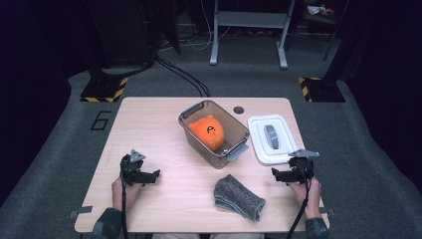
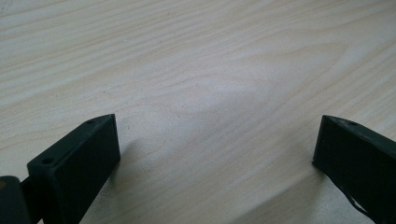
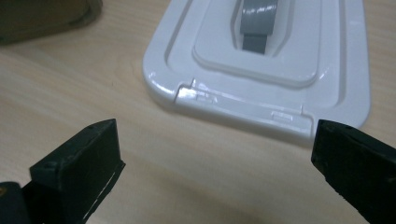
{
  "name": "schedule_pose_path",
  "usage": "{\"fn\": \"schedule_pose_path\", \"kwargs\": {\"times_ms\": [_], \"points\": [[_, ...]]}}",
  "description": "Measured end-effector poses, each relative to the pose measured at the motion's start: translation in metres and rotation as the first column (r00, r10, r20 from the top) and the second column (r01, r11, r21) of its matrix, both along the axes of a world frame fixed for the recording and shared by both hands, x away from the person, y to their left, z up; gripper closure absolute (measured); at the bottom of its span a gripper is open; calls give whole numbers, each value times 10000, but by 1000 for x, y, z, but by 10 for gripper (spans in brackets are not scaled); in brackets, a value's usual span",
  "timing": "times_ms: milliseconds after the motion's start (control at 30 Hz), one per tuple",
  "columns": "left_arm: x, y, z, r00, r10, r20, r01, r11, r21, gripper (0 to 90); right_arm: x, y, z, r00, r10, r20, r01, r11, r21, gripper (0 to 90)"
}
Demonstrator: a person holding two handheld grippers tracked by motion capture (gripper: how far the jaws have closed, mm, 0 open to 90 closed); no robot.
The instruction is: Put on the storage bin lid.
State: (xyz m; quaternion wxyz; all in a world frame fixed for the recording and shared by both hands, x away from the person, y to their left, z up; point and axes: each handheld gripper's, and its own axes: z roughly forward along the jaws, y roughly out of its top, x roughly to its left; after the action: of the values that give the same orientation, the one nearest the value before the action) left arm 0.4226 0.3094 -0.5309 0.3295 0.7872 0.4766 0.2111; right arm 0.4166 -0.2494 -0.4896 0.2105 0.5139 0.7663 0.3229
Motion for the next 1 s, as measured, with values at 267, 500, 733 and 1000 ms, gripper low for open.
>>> {"fn": "schedule_pose_path", "kwargs": {"times_ms": [267, 500, 733, 1000], "points": [[0, 0, 0, 10000, -12, -33, 12, 10000, 8, 0, 43, 9, 15, 9999, -103, -70, 104, 9999, 106, 38], [0, 0, 0, 10000, -1, -4, 1, 10000, -2, 0, 79, 14, 19, 9991, -426, 4, 426, 9990, 132, 140], [0, 0, 0, 10000, -21, -38, 21, 10000, 13, 0, 107, 20, 18, 9961, -876, -50, 875, 9957, -298, 246], [0, 0, 0, 10000, 20, -1, -20, 10000, -18, 1, 125, 27, 12, 9939, -1097, -137, 1090, 9929, -471, 339]]}}
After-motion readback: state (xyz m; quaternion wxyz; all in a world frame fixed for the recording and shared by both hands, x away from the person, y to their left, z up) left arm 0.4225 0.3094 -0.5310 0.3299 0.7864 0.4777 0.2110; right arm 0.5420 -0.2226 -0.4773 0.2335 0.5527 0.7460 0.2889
